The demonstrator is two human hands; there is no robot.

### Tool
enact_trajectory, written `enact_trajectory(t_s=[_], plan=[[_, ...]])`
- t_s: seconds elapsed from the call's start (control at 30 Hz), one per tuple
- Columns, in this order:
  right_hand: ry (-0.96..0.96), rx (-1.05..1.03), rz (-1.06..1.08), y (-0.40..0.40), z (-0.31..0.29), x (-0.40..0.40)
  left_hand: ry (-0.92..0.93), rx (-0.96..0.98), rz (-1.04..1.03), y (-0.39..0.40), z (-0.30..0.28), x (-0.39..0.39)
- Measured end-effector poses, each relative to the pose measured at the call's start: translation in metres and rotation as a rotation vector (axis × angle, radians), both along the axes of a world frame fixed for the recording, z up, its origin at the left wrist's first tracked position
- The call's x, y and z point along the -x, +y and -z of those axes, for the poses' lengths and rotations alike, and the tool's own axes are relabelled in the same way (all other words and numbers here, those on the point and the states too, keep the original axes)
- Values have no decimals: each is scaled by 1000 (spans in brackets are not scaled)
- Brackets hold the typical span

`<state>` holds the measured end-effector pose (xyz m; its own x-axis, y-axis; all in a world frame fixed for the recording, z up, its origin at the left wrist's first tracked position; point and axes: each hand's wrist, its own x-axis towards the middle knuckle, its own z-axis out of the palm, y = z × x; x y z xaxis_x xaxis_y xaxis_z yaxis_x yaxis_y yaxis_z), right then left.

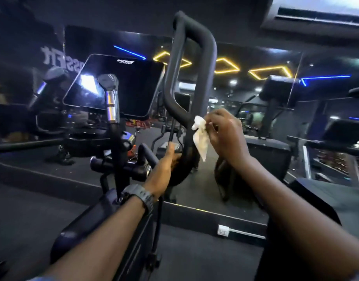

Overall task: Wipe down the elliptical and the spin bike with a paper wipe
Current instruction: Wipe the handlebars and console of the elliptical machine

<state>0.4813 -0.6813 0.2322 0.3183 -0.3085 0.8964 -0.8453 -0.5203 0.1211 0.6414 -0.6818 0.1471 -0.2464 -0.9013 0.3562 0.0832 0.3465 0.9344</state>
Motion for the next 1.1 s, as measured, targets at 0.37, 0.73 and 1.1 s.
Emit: enact_trajectory(t_s=[0.37,0.73,1.1], plan=[[82,193,-29,-32,-28,-7,202,-33,90,-26,22,-4],[129,167,-91,-37,-34,-2,202,-18,49,-21,25,2],[133,128,-130,-35,-41,4,233,-165,65,-12,-34,7]])
